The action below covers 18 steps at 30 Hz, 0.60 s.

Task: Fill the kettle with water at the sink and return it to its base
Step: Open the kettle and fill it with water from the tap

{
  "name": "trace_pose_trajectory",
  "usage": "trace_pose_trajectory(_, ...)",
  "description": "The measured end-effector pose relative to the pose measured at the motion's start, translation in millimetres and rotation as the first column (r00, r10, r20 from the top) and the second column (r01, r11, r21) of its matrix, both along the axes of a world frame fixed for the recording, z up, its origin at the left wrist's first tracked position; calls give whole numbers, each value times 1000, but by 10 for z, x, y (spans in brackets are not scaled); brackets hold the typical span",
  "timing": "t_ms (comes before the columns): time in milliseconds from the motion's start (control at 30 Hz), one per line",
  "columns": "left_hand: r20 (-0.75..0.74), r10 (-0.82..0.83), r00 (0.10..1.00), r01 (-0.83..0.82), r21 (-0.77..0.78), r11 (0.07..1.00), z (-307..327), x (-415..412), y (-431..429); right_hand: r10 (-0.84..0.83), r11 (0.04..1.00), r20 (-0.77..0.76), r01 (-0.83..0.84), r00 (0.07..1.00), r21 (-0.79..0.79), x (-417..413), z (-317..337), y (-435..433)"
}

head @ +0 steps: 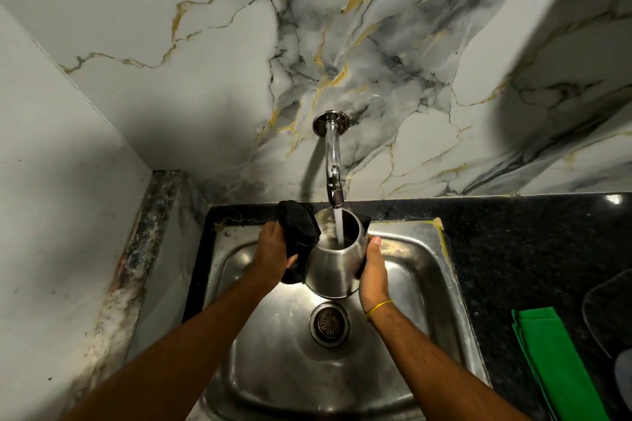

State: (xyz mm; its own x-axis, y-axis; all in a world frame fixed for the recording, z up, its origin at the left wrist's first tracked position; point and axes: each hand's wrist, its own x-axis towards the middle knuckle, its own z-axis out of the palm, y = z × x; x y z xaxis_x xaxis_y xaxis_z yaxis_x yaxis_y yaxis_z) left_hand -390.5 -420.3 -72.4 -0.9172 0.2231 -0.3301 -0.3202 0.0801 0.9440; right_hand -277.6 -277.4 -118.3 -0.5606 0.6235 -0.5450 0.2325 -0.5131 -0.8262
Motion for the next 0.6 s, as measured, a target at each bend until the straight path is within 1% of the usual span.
trace_pose_trajectory(200,-49,-14,999,14,5,1000,30,-3,7,-22,1000,11,22,1000,18,11,5,-5)
trace_pose_trajectory(300,-38,-17,999,17,13,1000,43,-9,17,-19,1000,17,18,1000,18,11,13,-8)
trace_pose_trajectory(400,5,-5,1000,5,10,1000,66,2,31,-15,1000,15,15,1000,8,-1,25,-4)
trace_pose_trajectory(533,3,-57,998,57,21,998,85,31,19,-15,1000,16,15,1000,8,2,2,-3)
trace_pose_trajectory(600,9,-49,999,48,16,999,79,28,7,-21,1000,21,20,1000,15,14,-8,-4)
